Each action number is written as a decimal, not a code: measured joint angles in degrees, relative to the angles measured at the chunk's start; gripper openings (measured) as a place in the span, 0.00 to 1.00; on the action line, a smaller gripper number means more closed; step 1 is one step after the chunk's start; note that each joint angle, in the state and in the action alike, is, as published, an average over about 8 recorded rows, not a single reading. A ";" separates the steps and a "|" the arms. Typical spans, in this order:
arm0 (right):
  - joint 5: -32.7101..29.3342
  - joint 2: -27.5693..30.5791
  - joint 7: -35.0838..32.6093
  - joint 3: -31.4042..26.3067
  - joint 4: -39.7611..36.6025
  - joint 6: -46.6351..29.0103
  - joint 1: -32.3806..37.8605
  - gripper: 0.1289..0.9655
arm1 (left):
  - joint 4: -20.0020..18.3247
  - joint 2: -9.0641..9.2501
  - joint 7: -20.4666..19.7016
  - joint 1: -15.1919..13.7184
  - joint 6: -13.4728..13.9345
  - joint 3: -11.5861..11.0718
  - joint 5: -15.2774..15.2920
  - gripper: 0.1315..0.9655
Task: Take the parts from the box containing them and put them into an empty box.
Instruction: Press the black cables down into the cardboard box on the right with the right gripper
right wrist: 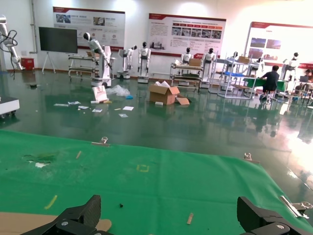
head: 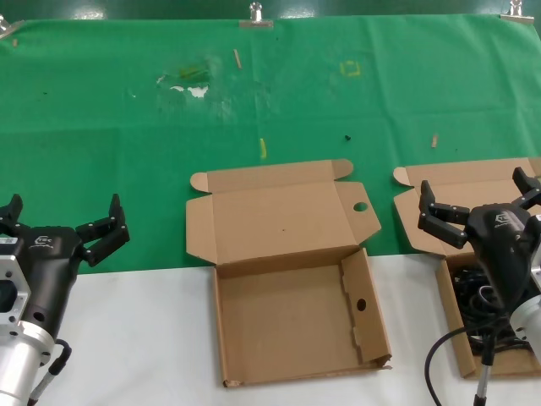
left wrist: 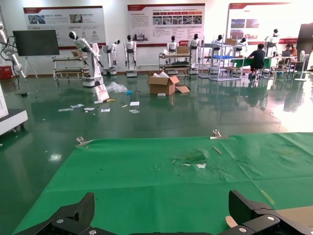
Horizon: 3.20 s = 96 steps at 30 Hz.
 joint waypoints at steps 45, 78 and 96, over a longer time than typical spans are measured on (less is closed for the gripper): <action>6.67 12.61 -17.10 -6.55 -0.30 13.96 0.47 1.00 | 0.00 0.00 0.00 0.00 0.00 0.00 0.00 1.00; 43.83 58.81 -57.95 -32.67 18.15 30.32 -8.79 1.00 | 0.00 0.00 -0.01 0.00 0.00 0.00 0.02 1.00; 48.61 48.94 -72.88 -43.59 7.91 29.15 7.66 1.00 | 0.00 0.00 -0.01 0.00 0.00 0.00 0.02 1.00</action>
